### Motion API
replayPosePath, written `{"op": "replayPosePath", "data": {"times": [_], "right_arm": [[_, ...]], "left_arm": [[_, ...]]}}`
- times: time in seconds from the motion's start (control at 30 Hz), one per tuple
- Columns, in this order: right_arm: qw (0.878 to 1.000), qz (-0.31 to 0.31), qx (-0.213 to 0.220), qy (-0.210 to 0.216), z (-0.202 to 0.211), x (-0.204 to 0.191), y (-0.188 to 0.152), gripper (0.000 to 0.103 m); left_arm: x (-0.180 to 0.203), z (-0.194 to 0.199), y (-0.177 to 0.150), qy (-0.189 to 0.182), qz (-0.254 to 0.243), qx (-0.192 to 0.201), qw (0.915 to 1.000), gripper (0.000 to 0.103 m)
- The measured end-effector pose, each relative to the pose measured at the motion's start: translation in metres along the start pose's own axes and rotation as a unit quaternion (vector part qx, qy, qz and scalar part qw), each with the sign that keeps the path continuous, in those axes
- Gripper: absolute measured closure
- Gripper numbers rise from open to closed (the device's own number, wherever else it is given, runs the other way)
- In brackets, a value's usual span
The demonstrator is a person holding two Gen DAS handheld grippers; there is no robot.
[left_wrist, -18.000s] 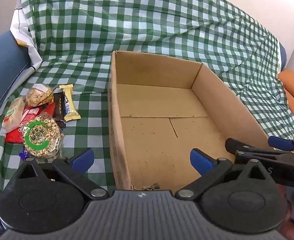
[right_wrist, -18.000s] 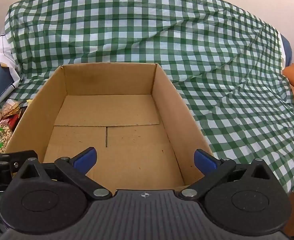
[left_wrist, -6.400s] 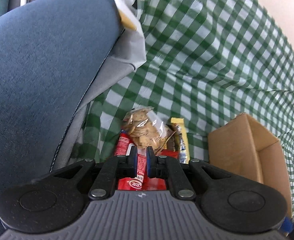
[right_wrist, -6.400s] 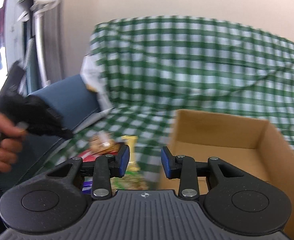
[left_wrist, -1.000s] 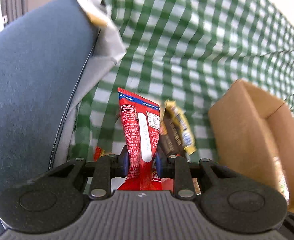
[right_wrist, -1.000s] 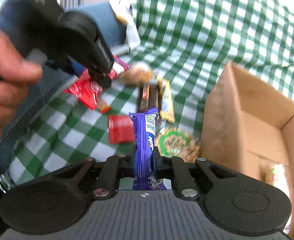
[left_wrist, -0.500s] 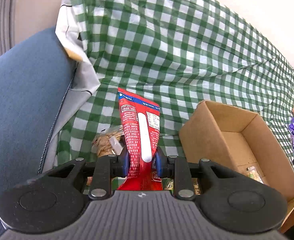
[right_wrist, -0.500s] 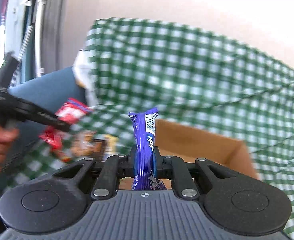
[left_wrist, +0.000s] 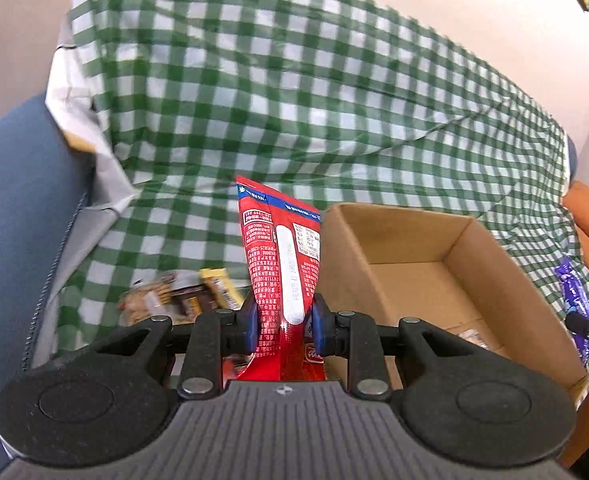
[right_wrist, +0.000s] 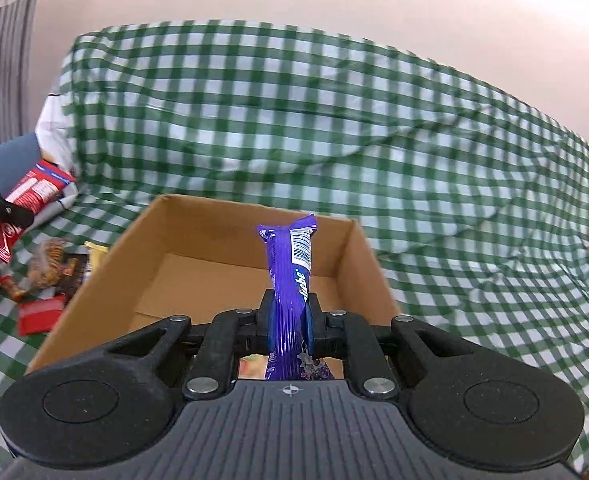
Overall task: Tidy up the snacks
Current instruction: 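Carry the red wafer pack and purple bar over the box with both tools, then open both tools to drop the two snacks into the box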
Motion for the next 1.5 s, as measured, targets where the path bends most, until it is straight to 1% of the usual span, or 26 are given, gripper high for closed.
{"op": "replayPosePath", "data": {"times": [0.23, 0.33, 0.5, 0.63, 0.87, 1.0, 1.1, 1.13, 1.17, 1.2, 1.23, 1.27, 1.3, 1.33, 1.37, 1.43, 1.5], "right_arm": [[1.0, -0.008, 0.003, -0.024, 0.006, 0.023, -0.002, 0.089], [0.999, -0.009, 0.004, -0.032, 0.007, 0.027, -0.002, 0.089], [0.999, -0.011, 0.002, -0.039, 0.01, 0.032, -0.005, 0.089], [0.999, -0.006, 0.002, -0.043, 0.01, 0.03, -0.006, 0.089], [0.999, -0.013, 0.003, -0.05, 0.005, 0.029, -0.005, 0.089], [0.999, -0.013, 0.003, -0.051, 0.0, 0.026, -0.003, 0.089], [0.999, -0.011, 0.004, -0.05, -0.003, 0.024, -0.001, 0.089], [0.999, -0.01, 0.004, -0.052, -0.003, 0.024, -0.001, 0.089], [0.999, -0.009, 0.003, -0.053, -0.005, 0.025, -0.001, 0.088], [0.998, -0.009, 0.001, -0.057, -0.006, 0.025, -0.001, 0.088], [0.998, -0.008, -0.003, -0.063, -0.008, 0.027, -0.002, 0.085], [0.997, -0.008, -0.009, -0.073, -0.011, 0.03, -0.004, 0.072], [0.996, -0.009, -0.015, -0.085, -0.013, 0.033, -0.005, 0.051], [0.995, -0.013, -0.019, -0.094, -0.015, 0.037, -0.006, 0.042], [0.994, -0.023, -0.026, -0.101, -0.017, 0.043, -0.008, 0.034], [0.992, -0.044, -0.044, -0.11, -0.021, 0.054, -0.013, 0.034], [0.988, -0.06, -0.074, -0.121, -0.028, 0.065, -0.023, 0.034]], "left_arm": [[0.031, 0.009, 0.003, -0.027, -0.016, 0.026, 0.9992, 0.075], [0.04, 0.014, 0.005, -0.039, -0.014, 0.041, 0.9983, 0.075], [0.057, 0.023, 0.011, -0.058, -0.001, 0.079, 0.9952, 0.075], [0.073, 0.029, 0.012, -0.07, 0.0, 0.096, 0.9929, 0.075], [0.111, 0.034, -0.005, -0.103, -0.019, 0.091, 0.9903, 0.075], [0.129, 0.032, -0.019, -0.11, -0.035, 0.084, 0.9897, 0.075], [0.139, 0.032, -0.026, -0.117, -0.037, 0.082, 0.9892, 0.075], [0.142, 0.031, -0.027, -0.124, -0.036, 0.078, 0.9885, 0.073], [0.148, 0.03, -0.03, -0.14, -0.037, 0.069, 0.987, 0.071], [0.153, 0.027, -0.033, -0.159, -0.04, 0.052, 0.9851, 0.063], [0.157, 0.025, -0.036, -0.167, -0.048, 0.041, 0.9839, 0.051], [0.159, 0.025, -0.037, -0.155, -0.057, 0.046, 0.9851, 0.044], [0.158, 0.026, -0.037, -0.129, -0.065, 0.059, 0.9877, 0.029], [0.155, 0.025, -0.035, -0.114, -0.064, 0.063, 0.9894, 0.023], [0.15, 0.021, -0.034, -0.103, -0.056, 0.058, 0.9914, 0.023], [0.134, 0.012, -0.035, -0.086, -0.02, 0.037, 0.9954, 0.023], [0.121, 0.002, -0.038, -0.065, 0.005, 0.016, 0.9977, 0.023]]}}
Point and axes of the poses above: each gripper's, at about its wrist camera, not at the fingertips, and z roughly against the way its jaws point, x to its right, y to its top, the point moved 7 cm from there along -z, roughly the way its jaws point, and after that the axes turned 2 degrees about y, right-handed, at the moved point
